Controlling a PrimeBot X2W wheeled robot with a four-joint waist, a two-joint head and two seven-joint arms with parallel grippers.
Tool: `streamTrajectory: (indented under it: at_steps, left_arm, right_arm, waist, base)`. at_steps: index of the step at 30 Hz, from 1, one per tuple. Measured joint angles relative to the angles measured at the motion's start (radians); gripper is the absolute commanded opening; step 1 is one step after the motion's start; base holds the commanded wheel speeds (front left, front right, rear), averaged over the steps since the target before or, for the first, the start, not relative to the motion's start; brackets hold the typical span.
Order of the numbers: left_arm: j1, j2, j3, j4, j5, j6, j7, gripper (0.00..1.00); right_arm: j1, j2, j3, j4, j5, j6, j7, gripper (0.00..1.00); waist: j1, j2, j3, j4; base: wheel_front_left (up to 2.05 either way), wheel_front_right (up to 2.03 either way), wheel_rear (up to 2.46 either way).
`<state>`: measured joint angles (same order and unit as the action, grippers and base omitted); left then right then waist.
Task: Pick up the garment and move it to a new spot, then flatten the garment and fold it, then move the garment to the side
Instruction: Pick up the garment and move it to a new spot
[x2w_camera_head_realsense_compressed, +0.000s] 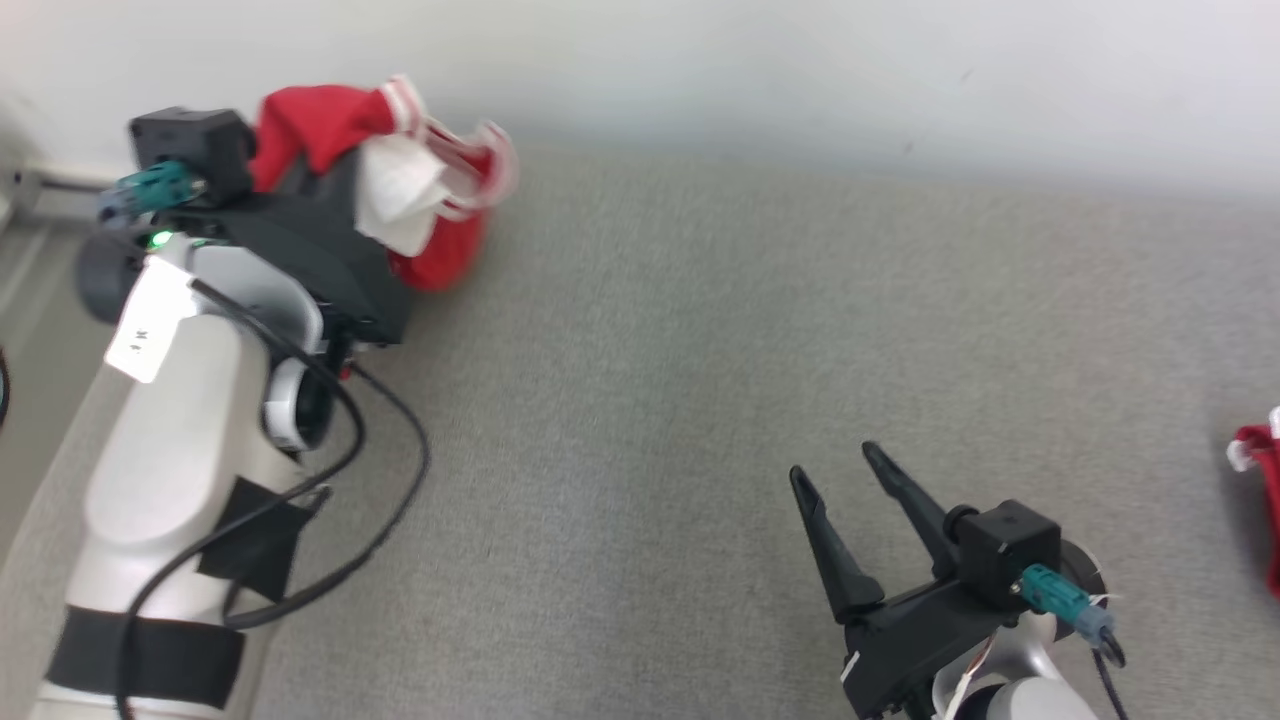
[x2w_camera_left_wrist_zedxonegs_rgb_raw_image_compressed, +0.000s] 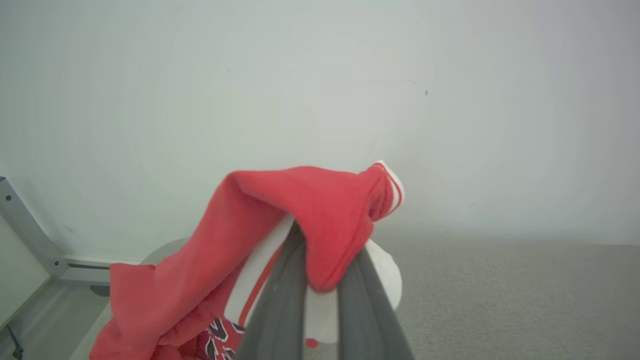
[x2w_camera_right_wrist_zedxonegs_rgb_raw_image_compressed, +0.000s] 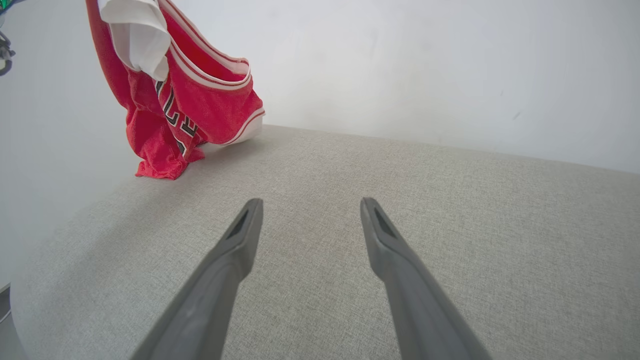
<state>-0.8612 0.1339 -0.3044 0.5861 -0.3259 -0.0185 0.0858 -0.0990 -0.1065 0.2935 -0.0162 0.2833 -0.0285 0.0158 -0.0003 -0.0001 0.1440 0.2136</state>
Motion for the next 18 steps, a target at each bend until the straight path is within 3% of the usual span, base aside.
streamTrajectory:
  at_steps: [8, 18]
  left_arm:
    - [0.011, -0.088, -0.069, -0.091, -0.017, -0.047, 0.002, 0.0]
    - [0.065, -0.101, -0.175, -0.277, -0.072, -0.07, 0.065, 0.0]
  right_arm:
    - [0.048, 0.014, 0.031, 0.063, 0.015, 0.002, -0.026, 1.0]
    - [0.094, 0.023, 0.056, 0.065, 0.016, 0.001, -0.046, 1.0]
  waist:
    - [0.0, 0.0, -0.099, -0.071]
    - [0.0001, -0.0001, -0.164, -0.205]
  base:
    - [0.0, 0.0, 0.0]
    - [0.0, 0.0, 0.0]
